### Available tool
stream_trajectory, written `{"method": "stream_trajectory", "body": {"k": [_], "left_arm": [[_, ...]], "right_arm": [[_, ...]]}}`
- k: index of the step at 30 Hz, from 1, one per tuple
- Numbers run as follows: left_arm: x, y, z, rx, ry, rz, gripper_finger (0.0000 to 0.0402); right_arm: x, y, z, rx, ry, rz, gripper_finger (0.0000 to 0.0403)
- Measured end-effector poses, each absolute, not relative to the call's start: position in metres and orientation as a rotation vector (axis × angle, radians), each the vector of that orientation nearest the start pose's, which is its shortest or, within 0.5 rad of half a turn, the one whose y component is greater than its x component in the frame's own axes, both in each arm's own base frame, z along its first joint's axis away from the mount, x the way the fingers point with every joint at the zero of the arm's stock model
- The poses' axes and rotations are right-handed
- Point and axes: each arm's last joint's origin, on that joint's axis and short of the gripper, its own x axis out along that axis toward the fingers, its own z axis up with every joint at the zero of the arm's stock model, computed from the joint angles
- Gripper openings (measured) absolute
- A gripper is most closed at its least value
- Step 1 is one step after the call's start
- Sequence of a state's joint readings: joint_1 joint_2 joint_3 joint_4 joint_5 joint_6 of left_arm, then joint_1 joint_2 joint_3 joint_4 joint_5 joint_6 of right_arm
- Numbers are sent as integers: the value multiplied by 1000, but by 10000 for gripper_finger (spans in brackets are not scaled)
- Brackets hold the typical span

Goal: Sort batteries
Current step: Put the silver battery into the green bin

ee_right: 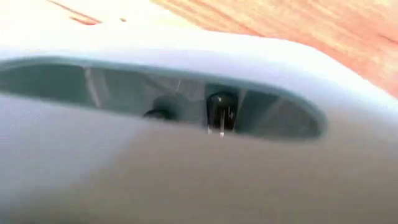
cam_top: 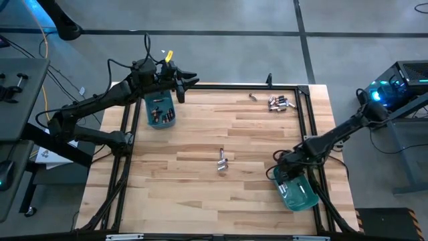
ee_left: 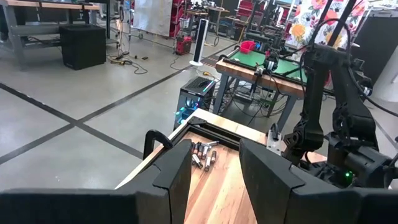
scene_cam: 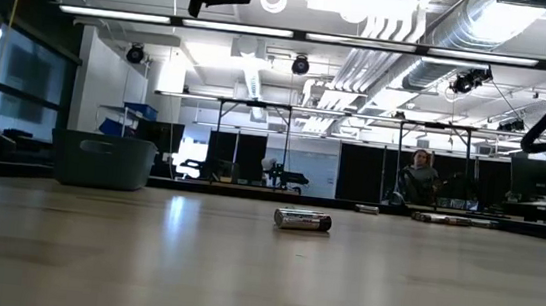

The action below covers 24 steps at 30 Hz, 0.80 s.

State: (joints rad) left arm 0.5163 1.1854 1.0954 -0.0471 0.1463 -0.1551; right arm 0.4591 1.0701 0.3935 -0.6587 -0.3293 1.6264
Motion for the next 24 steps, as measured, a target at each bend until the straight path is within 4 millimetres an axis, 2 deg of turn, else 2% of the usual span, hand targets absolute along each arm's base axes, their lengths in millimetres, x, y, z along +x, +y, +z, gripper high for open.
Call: {"method": "stream_trajectory", "body": {"k": [6,11,16,20,22,24], "left_arm": [[233,127,373,-199,101,379,129],[233,127,373,-216,98,380,129],[233,127,373,-215,98,380,129],[233,127,373,-215,98,380,129],[233,127,373,-215,98,380,129],[233,127,373,-215,98,380,129]], "right_arm": [[129,74,132,1175,1561,-594,92],[133,77,144,1183,1585,-582,146],[136,80,181,1202,1630,-581,172],[134,79,226,1202,1648,-633,172],[136,77,248,1194,1598,-647,172],[142,75,269,1189,1462,-639,172]]}}
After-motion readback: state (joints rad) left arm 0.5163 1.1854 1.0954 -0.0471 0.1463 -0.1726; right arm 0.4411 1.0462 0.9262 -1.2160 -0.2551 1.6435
